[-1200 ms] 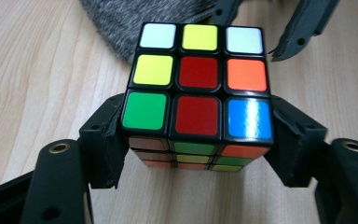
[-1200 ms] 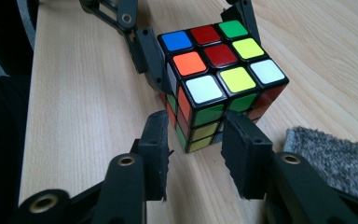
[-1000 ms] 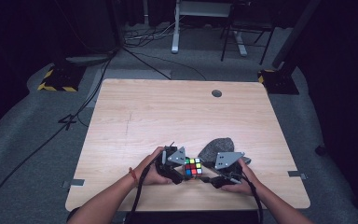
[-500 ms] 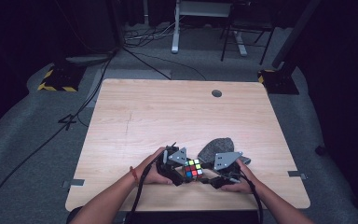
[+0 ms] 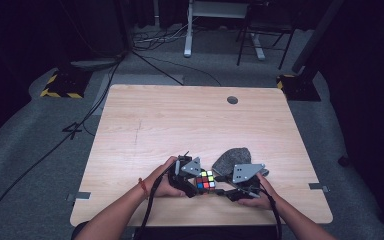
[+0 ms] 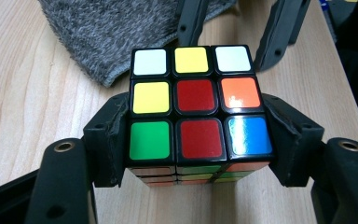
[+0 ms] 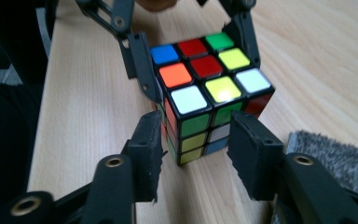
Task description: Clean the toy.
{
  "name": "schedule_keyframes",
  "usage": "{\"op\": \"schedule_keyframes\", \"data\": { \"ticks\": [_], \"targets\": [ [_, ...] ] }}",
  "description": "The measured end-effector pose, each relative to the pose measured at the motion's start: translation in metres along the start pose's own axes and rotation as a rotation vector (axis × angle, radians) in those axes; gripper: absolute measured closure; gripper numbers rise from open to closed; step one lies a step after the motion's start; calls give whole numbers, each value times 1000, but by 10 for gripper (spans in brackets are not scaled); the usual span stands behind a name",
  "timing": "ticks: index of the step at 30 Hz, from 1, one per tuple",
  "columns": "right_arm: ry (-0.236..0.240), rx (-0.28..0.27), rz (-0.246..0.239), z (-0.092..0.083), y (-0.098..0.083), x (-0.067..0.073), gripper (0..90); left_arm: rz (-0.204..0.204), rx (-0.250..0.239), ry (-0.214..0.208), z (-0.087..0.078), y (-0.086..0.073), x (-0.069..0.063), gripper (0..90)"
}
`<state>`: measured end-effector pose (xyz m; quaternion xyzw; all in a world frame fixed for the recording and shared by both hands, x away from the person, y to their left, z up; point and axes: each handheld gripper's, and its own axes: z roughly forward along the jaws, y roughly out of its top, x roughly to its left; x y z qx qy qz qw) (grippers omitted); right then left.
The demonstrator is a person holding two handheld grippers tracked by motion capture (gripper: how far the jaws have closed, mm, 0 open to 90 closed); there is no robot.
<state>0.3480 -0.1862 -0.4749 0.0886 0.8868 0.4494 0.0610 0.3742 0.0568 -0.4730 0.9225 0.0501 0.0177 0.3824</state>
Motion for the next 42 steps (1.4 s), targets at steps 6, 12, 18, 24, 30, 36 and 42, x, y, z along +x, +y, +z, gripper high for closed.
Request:
{"op": "schedule_keyframes", "data": {
  "ticks": [6, 12, 18, 24, 30, 36, 42],
  "targets": [
    [-14, -41, -23, -2, 12, 2, 645, -13, -17, -26, 0, -4, 3, 336],
    [12, 23, 15, 0, 4, 0, 569, -8, -23, -9, 0, -4, 1, 338],
    [-28, 43, 20, 5, -3, -2, 601, -24, -43, 15, 3, -4, 2, 338],
    [-67, -12, -13, -1, 1, 4, 711, -49, -47, -12, 2, -10, 7, 330],
    [-75, -21, -54, 2, 14, 8, 749, -46, -41, -15, 1, -14, 10, 330],
    [-62, 17, 8, 7, 5, 4, 622, -50, -44, 5, 0, -13, 8, 338],
    [-65, 56, 7, 11, 1, 2, 542, -10, -37, -25, 4, -9, 7, 336]
  ]
}}
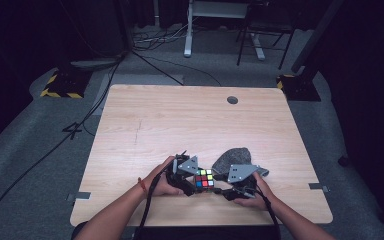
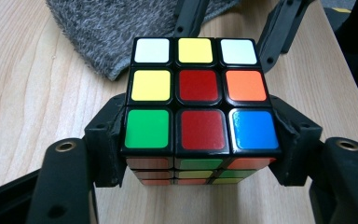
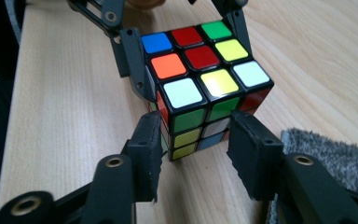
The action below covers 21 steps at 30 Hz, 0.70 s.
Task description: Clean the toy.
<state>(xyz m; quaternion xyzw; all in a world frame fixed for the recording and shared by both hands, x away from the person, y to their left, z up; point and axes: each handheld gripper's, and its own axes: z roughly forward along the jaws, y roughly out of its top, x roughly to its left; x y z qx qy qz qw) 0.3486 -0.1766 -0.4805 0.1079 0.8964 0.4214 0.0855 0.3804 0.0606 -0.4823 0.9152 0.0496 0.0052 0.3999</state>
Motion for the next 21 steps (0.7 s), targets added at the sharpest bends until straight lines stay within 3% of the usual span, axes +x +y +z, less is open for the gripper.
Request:
{"op": "schedule_keyframes", "data": {
  "ticks": [2, 5, 6, 7, 8, 9, 11, 14, 21],
  "targets": [
    [23, 6, 2, 1, -2, -1, 535, 24, 5, -16, 0, 0, 1, 337],
    [32, 10, -9, 2, -3, 0, 523, 24, 14, -34, 1, 1, 4, 331],
    [31, 10, -10, 2, -3, 0, 524, 13, 25, -19, 2, 0, 4, 327],
    [30, 9, -10, 2, -3, 1, 527, 7, 60, 27, 4, 1, 4, 303],
    [37, 3, -6, 2, -3, 1, 529, -11, 112, 72, 7, 2, 4, 219],
    [35, 2, -12, 2, -2, 2, 525, -27, 149, 86, 9, 2, 4, 171],
    [34, 1, -23, 2, -1, 3, 518, -12, 105, 9, 7, 2, 2, 238],
    [29, -7, -19, 1, 0, 4, 522, 9, 74, 37, 1, 7, -1, 323],
    [7, -23, -32, -1, 4, 5, 624, 10, 78, 38, -2, 8, -2, 332]
  ]
}}
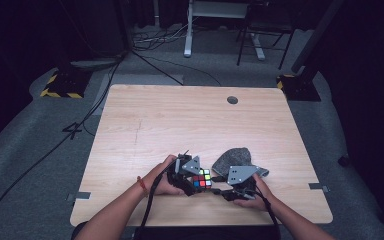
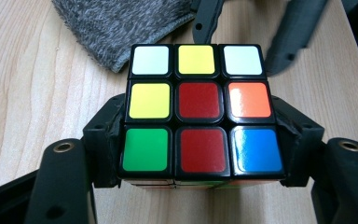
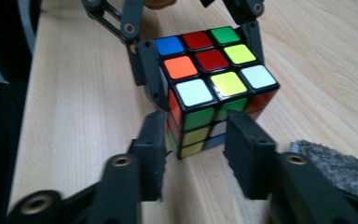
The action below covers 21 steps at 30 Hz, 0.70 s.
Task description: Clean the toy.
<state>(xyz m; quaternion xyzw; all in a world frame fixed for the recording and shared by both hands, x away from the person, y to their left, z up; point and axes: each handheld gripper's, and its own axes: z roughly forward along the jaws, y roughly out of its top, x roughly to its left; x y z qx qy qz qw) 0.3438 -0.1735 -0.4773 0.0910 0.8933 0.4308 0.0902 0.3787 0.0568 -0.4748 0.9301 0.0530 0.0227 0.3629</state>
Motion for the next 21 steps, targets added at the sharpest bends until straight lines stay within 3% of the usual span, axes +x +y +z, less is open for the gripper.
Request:
{"op": "schedule_keyframes", "data": {
  "ticks": [3, 5, 8, 9, 13, 18, 21],
  "targets": [
    [0, -5, 12, -1, 0, -2, 600, 9, -39, -4, -2, 1, -1, 335],
    [9, 3, 19, -1, -1, -4, 540, 15, -85, -16, -6, 3, -2, 335],
    [23, 9, 35, -1, -3, -7, 484, 28, -106, -24, -8, 5, -3, 336],
    [25, 16, 34, 0, -3, -7, 430, 24, -118, -48, -8, 4, -4, 336],
    [52, 27, 38, 1, -5, -10, 336, 48, -131, -68, -8, 6, -7, 336],
    [104, 19, 49, 3, -5, -11, 313, 67, -140, -83, -6, 7, -11, 336],
    [131, 36, 33, 5, -6, -11, 318, 71, -136, -93, -4, 8, -12, 335]
  ]
}}
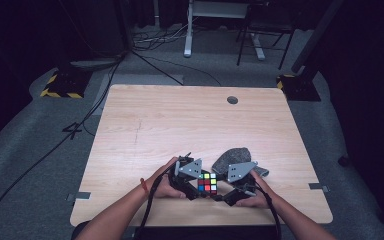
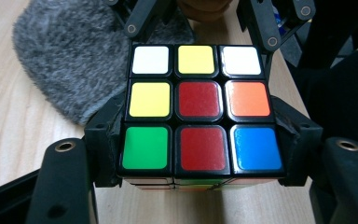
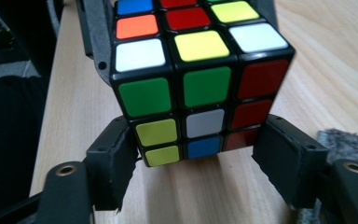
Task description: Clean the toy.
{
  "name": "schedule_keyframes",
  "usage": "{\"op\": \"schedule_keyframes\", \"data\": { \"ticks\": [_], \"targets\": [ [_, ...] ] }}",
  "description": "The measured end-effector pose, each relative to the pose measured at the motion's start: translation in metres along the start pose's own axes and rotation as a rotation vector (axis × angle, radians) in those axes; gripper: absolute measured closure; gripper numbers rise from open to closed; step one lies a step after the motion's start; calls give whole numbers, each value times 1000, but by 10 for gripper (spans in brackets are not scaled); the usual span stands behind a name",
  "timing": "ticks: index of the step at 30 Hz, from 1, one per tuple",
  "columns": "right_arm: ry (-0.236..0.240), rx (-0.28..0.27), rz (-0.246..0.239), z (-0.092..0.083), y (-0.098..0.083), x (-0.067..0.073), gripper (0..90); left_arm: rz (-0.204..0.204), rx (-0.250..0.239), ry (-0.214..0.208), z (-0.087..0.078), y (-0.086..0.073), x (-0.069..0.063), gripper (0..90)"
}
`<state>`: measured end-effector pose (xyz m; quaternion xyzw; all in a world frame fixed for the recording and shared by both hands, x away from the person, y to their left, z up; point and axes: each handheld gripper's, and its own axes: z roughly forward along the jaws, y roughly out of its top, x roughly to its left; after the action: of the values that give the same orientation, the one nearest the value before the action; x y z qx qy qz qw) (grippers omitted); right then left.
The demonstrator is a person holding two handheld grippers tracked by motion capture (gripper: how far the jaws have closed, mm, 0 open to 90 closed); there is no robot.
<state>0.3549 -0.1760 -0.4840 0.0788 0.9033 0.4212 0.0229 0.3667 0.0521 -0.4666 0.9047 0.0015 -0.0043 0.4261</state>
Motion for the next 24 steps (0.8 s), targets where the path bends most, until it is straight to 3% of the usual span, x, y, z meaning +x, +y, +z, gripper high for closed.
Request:
{"op": "schedule_keyframes", "data": {
  "ticks": [4, 10, 14, 24],
  "targets": [
    [-7, 6, -19, -2, 0, 1, 334, -16, -21, -14, -1, -2, 3, 331],
    [-18, 24, -33, -6, 2, 2, 345, -17, 58, 13, 3, -4, 3, 279],
    [-38, 51, -48, -8, 7, 5, 346, -13, 86, 10, 5, -6, 4, 279],
    [-72, 36, -41, -13, 17, 5, 345, -40, 124, 29, 8, -11, 7, 279]
  ]
}}
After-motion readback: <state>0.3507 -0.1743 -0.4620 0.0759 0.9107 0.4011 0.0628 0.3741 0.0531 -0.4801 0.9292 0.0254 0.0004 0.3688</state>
